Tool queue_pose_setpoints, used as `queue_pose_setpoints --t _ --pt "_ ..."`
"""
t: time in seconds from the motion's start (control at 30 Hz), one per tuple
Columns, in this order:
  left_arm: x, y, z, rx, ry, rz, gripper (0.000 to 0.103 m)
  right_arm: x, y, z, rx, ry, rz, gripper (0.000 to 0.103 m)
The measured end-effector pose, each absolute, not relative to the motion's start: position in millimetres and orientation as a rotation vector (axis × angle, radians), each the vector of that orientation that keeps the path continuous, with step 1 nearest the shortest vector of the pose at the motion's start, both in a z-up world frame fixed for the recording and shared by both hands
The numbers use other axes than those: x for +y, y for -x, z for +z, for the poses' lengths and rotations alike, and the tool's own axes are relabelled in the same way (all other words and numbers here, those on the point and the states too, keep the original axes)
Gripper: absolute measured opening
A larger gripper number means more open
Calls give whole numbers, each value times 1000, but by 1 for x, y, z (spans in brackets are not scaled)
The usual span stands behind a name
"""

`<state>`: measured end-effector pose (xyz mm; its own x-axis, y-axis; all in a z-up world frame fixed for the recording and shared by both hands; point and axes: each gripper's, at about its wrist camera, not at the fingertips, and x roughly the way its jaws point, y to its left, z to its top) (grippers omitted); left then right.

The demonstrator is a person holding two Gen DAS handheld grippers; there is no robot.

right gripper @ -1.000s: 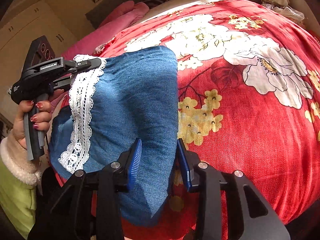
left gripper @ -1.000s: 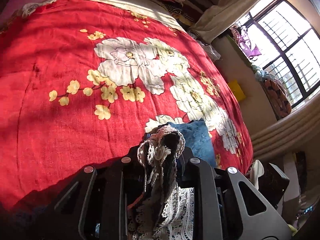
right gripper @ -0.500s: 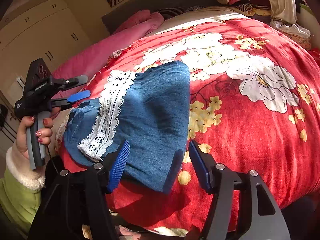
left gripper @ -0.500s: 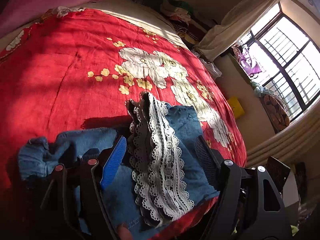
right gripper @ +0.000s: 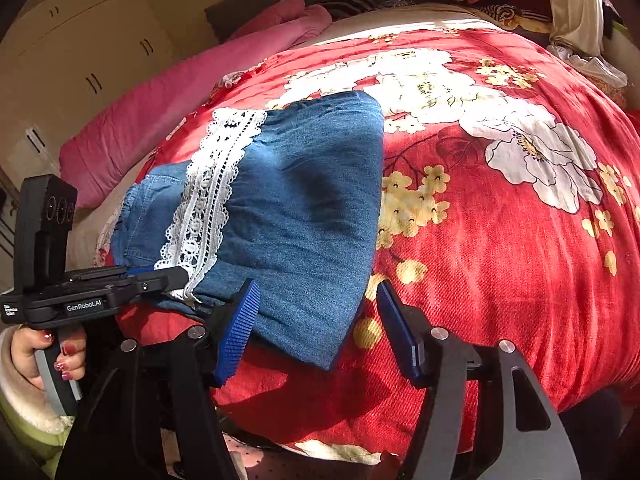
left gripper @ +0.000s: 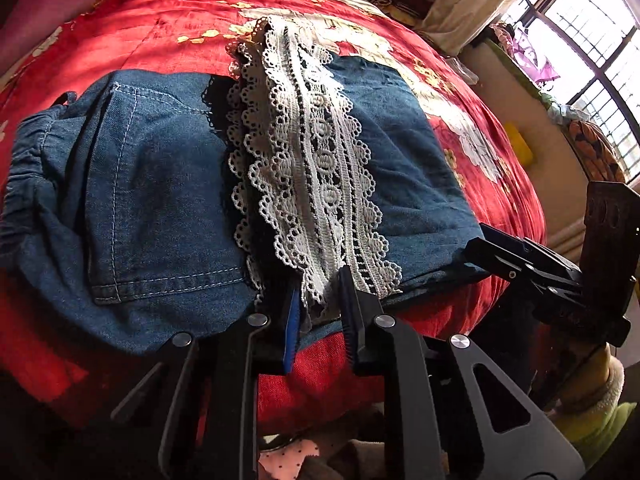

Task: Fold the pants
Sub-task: 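Release the lace leg with the left tool and withdraw it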

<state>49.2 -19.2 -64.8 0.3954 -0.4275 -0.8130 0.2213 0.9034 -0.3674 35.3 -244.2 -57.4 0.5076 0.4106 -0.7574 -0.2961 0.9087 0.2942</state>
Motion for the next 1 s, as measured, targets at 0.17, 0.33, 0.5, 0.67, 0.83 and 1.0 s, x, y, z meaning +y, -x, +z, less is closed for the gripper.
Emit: queue_pose_setpoints --t 0.17,0.33,0.5,0.67,0.83,1.0 --pt "-12 -47 -81 1115 232 -404 11 -242 -35 -77 971 -88 409 60" --pt "-13 -45 -79 1103 221 -407 13 -247 -32 -66 954 -97 416 60" --pt "-8 -36 -63 1064 226 -438 23 -250 -23 -34 856 -94 430 60" --pt "19 -17 -32 967 230 -399 48 -242 -28 -22 842 -81 447 60" --pt "70 -6 -25 937 262 -243 63 -212 -41 -8 854 -41 517 69" --pt "117 -5 -33 940 374 -140 75 -153 -64 21 841 26 696 80"
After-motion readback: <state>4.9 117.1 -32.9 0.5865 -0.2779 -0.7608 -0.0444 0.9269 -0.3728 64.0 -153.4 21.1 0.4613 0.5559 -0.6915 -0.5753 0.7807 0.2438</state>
